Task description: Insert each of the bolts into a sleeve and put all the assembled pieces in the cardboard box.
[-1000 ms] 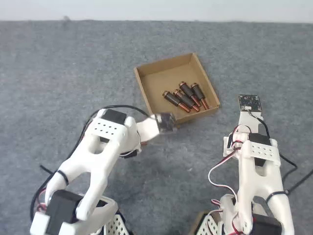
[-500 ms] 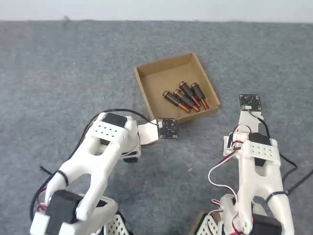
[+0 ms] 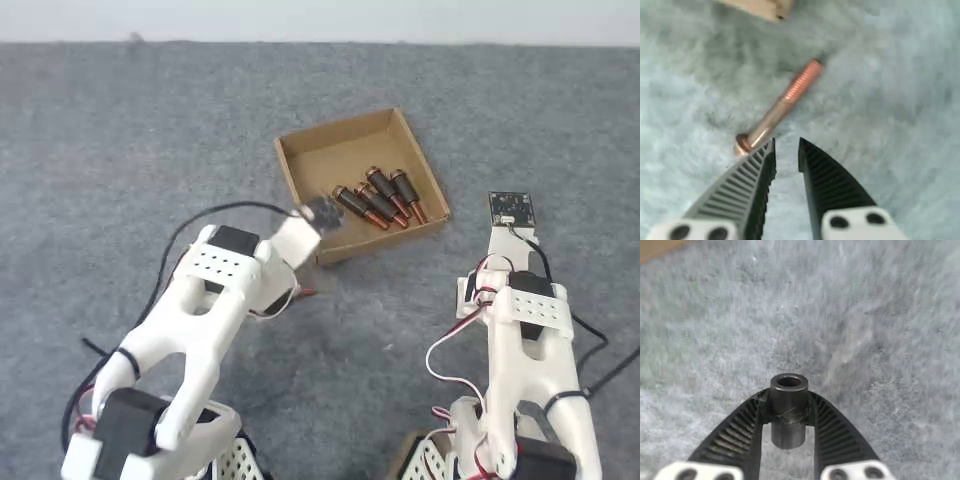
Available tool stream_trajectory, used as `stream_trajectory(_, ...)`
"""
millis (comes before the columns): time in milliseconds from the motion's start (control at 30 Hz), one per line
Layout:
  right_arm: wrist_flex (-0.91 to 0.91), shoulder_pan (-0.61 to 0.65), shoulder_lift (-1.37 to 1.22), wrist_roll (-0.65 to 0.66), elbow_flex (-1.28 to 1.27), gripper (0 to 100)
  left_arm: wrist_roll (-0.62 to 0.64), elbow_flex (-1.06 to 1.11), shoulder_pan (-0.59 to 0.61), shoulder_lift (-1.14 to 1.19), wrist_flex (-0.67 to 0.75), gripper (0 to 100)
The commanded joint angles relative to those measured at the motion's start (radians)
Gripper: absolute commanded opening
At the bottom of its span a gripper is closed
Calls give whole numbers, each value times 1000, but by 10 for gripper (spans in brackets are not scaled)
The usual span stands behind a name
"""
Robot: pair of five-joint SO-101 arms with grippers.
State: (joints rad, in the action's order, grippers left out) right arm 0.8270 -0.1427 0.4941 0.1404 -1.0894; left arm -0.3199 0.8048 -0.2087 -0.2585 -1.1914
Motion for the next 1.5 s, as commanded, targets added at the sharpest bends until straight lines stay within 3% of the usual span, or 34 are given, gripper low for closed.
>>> stream_trajectory(0,-24,-7,2,25,2,7,347,-62,-6,-44,15,70)
stream_trajectory(100,-24,-7,2,25,2,7,615,-61,2,-46,14,70)
stream_trajectory(167,-24,-7,2,25,0,7,697,-44,0,-46,15,70)
stream_trajectory(367,-24,-7,2,25,-2,7,707,71,-14,-48,181,68)
stream_trajectory(467,-24,-7,2,25,-2,7,709,97,-21,-48,229,10)
stream_trajectory(667,-24,-7,2,25,-3,7,715,120,-74,-46,230,11)
stream_trajectory(1000,-24,-8,2,25,-3,7,766,124,46,-38,227,11)
stream_trajectory(1167,-22,-10,2,25,-3,7,761,133,51,-38,158,10)
stream_trajectory(1467,-19,-8,2,25,-3,7,764,150,52,-17,201,10)
